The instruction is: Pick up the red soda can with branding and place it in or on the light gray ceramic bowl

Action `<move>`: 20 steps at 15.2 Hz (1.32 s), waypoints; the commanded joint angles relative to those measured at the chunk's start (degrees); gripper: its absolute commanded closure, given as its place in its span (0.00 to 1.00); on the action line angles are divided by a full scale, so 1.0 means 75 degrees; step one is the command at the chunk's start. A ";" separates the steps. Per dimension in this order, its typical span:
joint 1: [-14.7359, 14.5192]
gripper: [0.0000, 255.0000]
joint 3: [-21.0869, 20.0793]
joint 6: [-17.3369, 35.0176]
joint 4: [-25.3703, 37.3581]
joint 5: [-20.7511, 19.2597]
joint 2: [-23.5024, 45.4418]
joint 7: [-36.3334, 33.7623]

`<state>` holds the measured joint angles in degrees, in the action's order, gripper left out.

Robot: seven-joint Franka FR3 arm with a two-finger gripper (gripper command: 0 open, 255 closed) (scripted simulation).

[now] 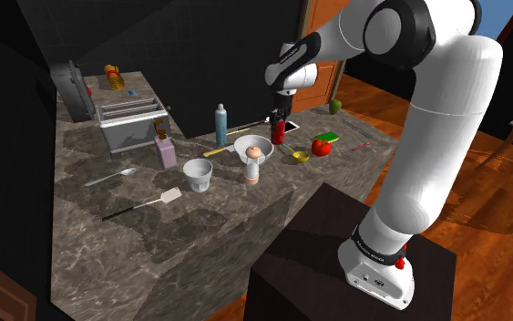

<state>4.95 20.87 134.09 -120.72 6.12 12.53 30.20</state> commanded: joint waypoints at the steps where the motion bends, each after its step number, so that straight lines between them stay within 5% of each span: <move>1: -0.0022 1.00 -0.0100 -0.0313 0.0744 0.0149 0.0457 -0.0085; 8: 0.0048 1.00 -0.0392 -0.1513 0.3559 0.0503 0.2126 -0.0424; 20: 0.0137 1.00 -0.0542 -0.0587 0.3239 0.0738 0.2752 -0.0281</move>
<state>5.86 16.91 129.03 -96.24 11.48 32.75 27.92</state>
